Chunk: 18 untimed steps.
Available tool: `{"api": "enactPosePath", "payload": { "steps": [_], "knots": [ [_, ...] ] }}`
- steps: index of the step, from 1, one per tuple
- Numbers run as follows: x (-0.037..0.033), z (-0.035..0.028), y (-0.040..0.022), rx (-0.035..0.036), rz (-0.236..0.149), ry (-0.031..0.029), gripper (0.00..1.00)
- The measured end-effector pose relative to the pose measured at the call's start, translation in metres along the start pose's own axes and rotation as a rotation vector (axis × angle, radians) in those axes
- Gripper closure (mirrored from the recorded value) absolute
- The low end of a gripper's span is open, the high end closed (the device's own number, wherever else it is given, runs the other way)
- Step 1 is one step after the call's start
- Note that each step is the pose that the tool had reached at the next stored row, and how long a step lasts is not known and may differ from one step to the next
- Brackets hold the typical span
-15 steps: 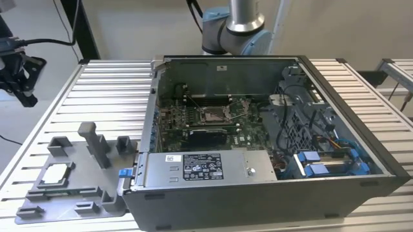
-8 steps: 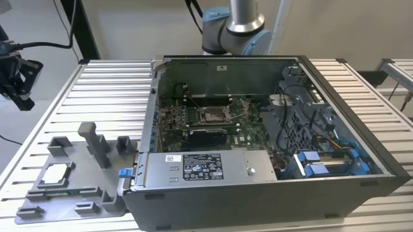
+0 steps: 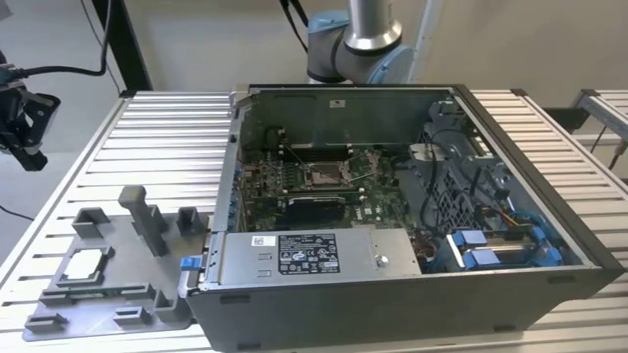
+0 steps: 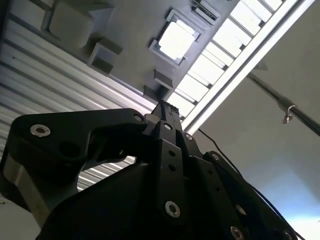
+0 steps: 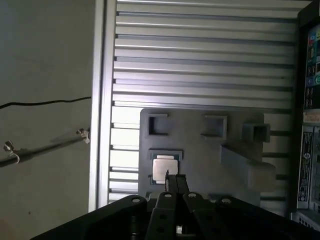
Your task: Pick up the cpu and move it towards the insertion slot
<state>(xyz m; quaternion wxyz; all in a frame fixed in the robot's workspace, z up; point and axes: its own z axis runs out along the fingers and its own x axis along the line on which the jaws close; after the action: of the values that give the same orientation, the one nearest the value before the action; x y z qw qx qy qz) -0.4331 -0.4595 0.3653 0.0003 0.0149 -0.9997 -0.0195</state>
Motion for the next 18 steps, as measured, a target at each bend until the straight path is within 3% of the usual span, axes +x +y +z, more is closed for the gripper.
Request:
{"api": "enactPosePath", "payload": {
  "steps": [18],
  "knots": [
    [0.0004, 0.0000, -0.0003, -0.0015, -0.002, -0.0003, 1.00]
  ]
}}
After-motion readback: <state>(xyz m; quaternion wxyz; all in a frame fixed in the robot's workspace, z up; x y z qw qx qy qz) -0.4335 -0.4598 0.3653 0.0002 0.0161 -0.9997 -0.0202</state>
